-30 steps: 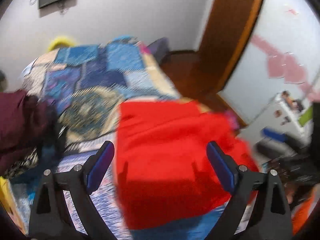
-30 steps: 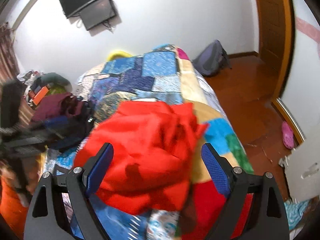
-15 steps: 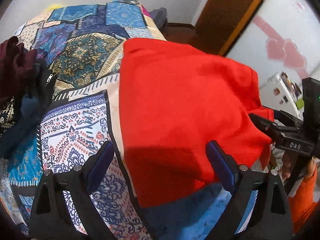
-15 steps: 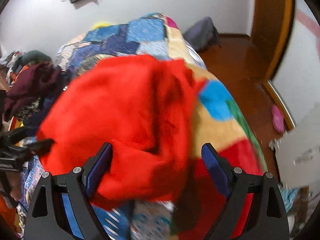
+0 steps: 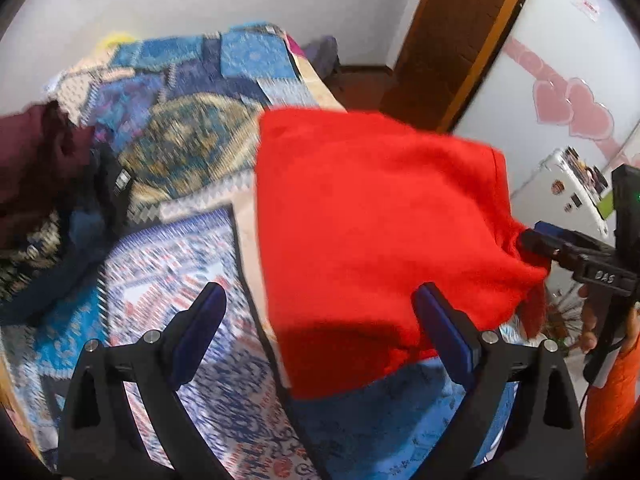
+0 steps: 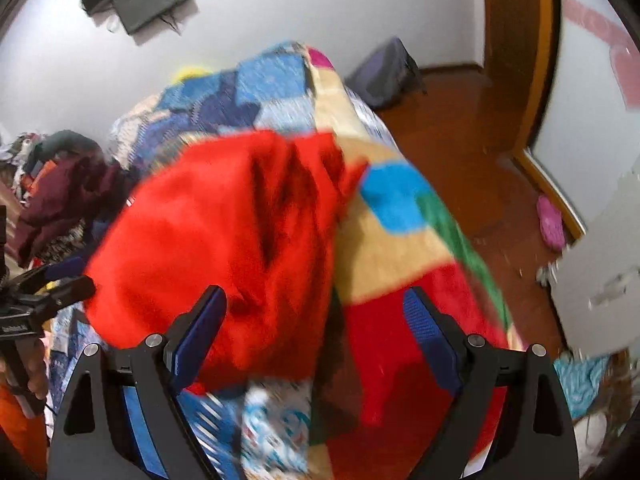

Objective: Fold large clothes

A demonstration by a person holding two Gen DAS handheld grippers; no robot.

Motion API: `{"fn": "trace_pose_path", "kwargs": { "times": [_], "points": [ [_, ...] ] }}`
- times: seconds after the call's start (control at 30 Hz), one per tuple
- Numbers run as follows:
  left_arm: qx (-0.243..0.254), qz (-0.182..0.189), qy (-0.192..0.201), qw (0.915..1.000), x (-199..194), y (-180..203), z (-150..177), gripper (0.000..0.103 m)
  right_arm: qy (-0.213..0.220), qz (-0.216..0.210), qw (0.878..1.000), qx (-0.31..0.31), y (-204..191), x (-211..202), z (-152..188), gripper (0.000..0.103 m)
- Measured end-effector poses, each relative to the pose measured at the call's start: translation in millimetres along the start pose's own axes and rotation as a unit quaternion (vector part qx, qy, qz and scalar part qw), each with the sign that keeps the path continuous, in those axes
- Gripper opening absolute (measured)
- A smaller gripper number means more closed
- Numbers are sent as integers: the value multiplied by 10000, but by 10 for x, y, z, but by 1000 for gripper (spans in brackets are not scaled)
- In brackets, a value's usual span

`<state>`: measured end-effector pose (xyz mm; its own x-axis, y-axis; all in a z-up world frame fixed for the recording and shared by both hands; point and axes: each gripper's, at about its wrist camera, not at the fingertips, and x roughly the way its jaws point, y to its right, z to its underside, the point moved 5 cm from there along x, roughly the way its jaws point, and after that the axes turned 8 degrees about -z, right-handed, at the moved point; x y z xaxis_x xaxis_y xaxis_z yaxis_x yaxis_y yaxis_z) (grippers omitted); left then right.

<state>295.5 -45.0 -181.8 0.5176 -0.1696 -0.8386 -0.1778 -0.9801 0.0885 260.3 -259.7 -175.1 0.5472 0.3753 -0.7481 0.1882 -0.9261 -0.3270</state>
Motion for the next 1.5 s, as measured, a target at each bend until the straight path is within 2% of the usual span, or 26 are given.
{"fn": "trace_pose_path", "kwargs": {
  "times": [0.17, 0.27, 0.3, 0.33, 0.37, 0.4, 0.43, 0.47, 0.5, 0.6, 0.73, 0.83, 0.97, 1.1, 1.27, 1.33, 1.43, 1.5],
  "points": [
    [-145, -346, 300, 9988, -51, -156, -294, 96, 264, -398, 9989, -38, -107, 75, -315, 88],
    [-288, -325, 216, 9988, 70, -222, -398, 96, 252, -519, 9983, 18, -120, 224, -397, 85],
    [-302, -301, 106, 9990, 155, -218, -401, 96, 233, -591, 9980, 53, -103, 301, -420, 76],
    [-288, -279, 24, 9992, 219, -207, -391, 96, 150, -633, 9978, 101, -91, 365, -408, 62],
    [-250, -254, -100, 9993, 310, -183, -359, 96, 36, -684, 9975, 185, -69, 433, -415, 53],
    [-198, -237, -223, 9993, 402, -153, -313, 96, -99, -825, 9960, 340, -24, 533, -408, 36],
    [-188, -211, -264, 9993, 455, -138, -274, 97, -194, -947, 9942, 475, 7, 588, -400, 27],
    [-240, -152, -263, 9993, 501, -132, -234, 97, -249, -1036, 9925, 593, 37, 627, -398, 23],
    [-320, -73, -275, 9991, 534, -144, -207, 98, -268, -1135, 9910, 655, 54, 657, -404, 13],
    [-494, 179, -369, 9979, 586, -193, -179, 98, -42, -1224, 9908, 569, 23, 567, -494, 11],
    [-492, 263, -363, 9978, 595, -187, -164, 99, 417, -941, 9946, 147, -113, 372, -637, 9],
    [-401, 154, -271, 9987, 571, -157, -163, 99, 351, -585, 9976, 65, -72, 498, -585, 9],
    [-380, 137, -237, 9989, 563, -115, -139, 99, -126, -372, 9990, 190, 134, 755, -389, 10],
    [-369, 87, -205, 9991, 528, -126, -136, 98, -144, -363, 9992, 129, 154, 584, -369, 33],
    [-470, 126, -219, 9986, 450, -215, -218, 98, -130, -499, 9980, 363, 184, 357, -435, 54],
    [-516, -14, -153, 9985, 426, -277, -282, 98, -79, -606, 9971, 462, 177, 308, -450, 74],
    [-641, -93, -143, 9978, 442, -388, -380, 98, -87, -803, 9952, 548, 120, 322, -426, 85],
    [-843, 156, -326, 9958, 525, -439, -400, 98, -157, -905, 9933, 696, 116, 397, -386, 86]
  ]
}}
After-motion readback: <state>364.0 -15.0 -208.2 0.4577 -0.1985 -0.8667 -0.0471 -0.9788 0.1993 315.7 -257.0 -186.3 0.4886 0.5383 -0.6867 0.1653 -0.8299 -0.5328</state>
